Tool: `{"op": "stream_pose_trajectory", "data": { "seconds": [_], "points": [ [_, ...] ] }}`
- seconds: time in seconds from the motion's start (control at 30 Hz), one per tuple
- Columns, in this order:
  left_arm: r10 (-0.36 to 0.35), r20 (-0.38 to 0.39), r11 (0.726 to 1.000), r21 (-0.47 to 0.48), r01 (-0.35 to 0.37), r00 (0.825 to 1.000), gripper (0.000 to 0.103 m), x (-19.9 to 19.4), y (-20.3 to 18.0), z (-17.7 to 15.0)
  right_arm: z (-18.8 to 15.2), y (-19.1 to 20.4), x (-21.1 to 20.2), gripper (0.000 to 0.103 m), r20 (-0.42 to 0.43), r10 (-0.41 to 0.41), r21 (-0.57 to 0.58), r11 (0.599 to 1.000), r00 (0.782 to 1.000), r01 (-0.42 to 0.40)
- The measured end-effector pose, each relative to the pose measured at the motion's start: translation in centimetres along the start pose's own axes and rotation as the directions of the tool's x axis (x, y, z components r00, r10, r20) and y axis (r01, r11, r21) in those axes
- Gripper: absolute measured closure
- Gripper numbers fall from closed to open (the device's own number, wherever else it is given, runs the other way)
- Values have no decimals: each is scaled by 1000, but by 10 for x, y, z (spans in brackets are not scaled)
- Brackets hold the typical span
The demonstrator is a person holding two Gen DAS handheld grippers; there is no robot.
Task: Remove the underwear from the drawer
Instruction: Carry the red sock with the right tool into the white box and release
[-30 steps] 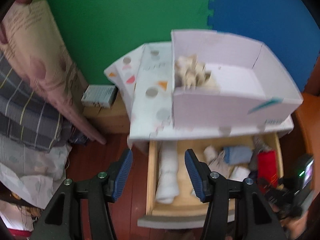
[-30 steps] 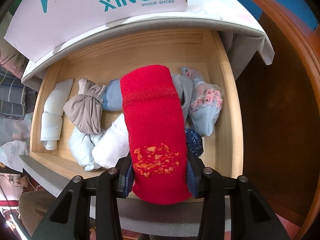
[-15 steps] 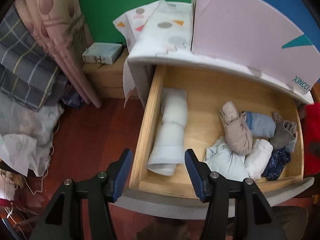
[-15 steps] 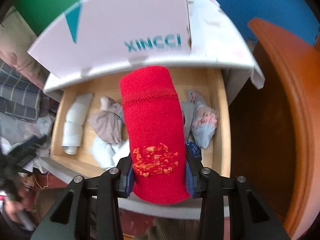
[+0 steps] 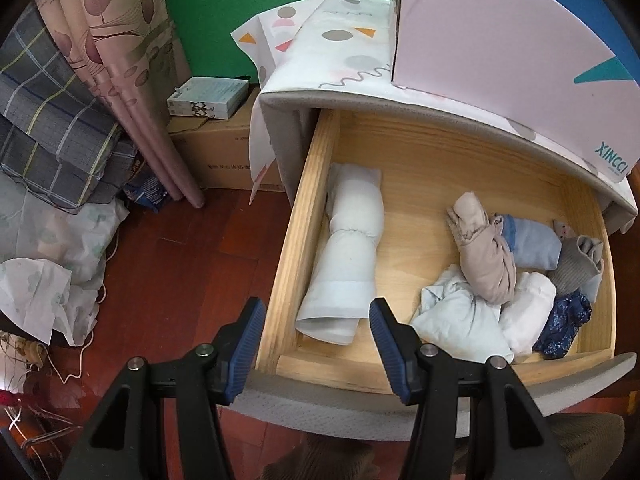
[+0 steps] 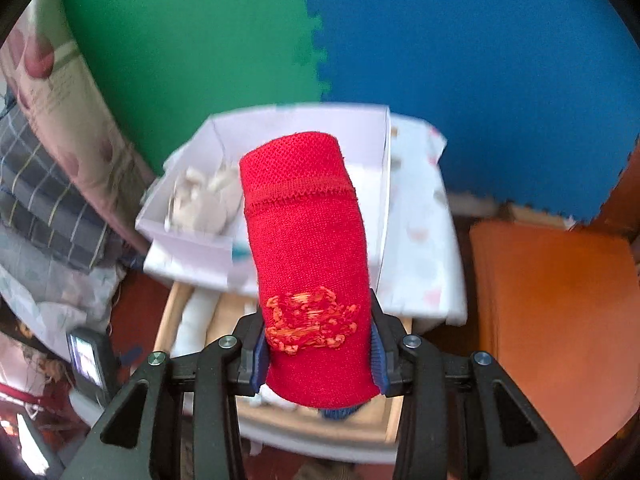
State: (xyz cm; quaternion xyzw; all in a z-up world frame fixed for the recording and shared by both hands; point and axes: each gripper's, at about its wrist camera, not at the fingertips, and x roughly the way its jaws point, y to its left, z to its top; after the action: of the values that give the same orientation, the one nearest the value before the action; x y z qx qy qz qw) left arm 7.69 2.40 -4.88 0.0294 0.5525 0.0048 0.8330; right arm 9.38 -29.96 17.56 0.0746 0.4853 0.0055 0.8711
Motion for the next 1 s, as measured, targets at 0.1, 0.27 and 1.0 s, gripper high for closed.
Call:
{"op": "stream_pose_trajectory", "data": {
  "seconds": [0.1,0.27,1.0],
  "points": [
    [8,34,1000,-24,-7,999,47,-5,5,-1,29,5,17,66,-14,-2,17,1000,1000,2],
    [-6,20,999,-49,7,1000,47,-2,14,-1,67,8,64,65,-74,-45,22,999,996,47],
    [-36,24,997,-64,38,999,47,1,19,-1,75,14,183,56,-278,-124,6,991,952,131]
  ]
}}
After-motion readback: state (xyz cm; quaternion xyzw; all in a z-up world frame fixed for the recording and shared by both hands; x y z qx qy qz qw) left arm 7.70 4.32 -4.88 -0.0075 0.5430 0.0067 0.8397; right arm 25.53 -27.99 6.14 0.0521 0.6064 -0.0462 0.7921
